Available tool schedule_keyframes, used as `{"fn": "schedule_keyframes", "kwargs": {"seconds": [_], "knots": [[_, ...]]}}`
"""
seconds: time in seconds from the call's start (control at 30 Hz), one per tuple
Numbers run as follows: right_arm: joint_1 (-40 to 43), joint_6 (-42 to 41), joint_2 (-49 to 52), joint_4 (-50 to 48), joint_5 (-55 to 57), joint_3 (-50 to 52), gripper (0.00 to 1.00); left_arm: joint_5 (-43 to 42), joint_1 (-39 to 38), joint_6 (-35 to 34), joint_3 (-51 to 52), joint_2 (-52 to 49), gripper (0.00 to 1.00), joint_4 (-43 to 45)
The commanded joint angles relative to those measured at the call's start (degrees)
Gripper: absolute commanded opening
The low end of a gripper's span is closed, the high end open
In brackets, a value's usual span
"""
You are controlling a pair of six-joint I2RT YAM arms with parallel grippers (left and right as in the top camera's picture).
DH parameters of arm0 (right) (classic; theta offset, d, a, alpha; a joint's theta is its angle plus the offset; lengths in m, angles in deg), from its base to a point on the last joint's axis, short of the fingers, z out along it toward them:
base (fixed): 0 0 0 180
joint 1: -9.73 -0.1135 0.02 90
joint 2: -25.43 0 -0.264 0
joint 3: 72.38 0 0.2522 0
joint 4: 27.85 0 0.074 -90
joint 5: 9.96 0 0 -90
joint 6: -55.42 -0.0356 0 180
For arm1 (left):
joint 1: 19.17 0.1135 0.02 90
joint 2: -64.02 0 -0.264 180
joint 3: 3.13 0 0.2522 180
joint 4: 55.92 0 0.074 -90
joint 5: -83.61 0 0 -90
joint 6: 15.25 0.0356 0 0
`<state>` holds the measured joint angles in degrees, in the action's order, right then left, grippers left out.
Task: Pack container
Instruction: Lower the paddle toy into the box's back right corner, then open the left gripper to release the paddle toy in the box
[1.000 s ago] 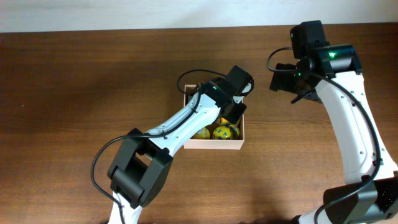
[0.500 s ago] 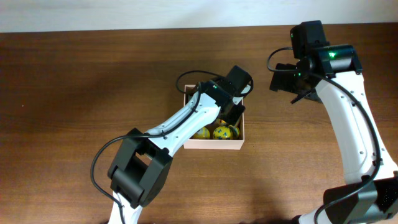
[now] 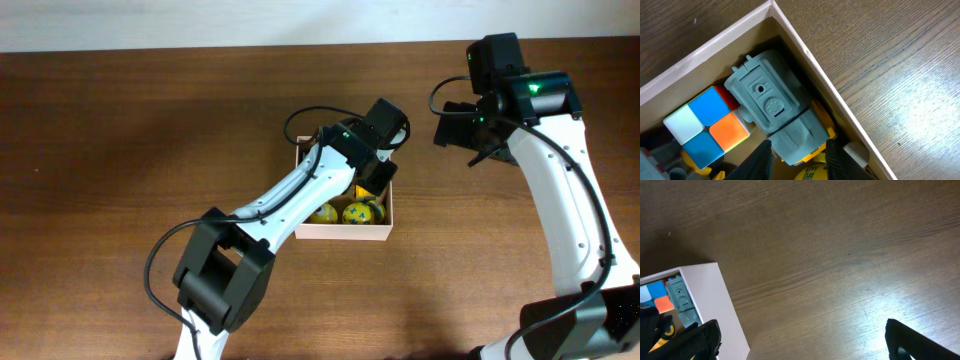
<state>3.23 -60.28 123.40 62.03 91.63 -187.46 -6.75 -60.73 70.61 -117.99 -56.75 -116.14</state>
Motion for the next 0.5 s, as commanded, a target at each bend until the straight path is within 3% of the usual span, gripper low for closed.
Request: {"fn": "schedule_keyframes", "kwargs": {"seconds": [0.0, 0.47], "knots": [[0.2, -0.02, -1.07, 0.0, 1.11, -0.48, 0.99, 0.63, 0.2, -0.35, -1.4, -0.61, 0.36, 0.76], [0.2, -0.02, -1.07, 0.0, 1.11, -0.48, 0.99, 0.59, 0.2, -0.37, -1.4, -0.61, 0.37, 2.03]]}}
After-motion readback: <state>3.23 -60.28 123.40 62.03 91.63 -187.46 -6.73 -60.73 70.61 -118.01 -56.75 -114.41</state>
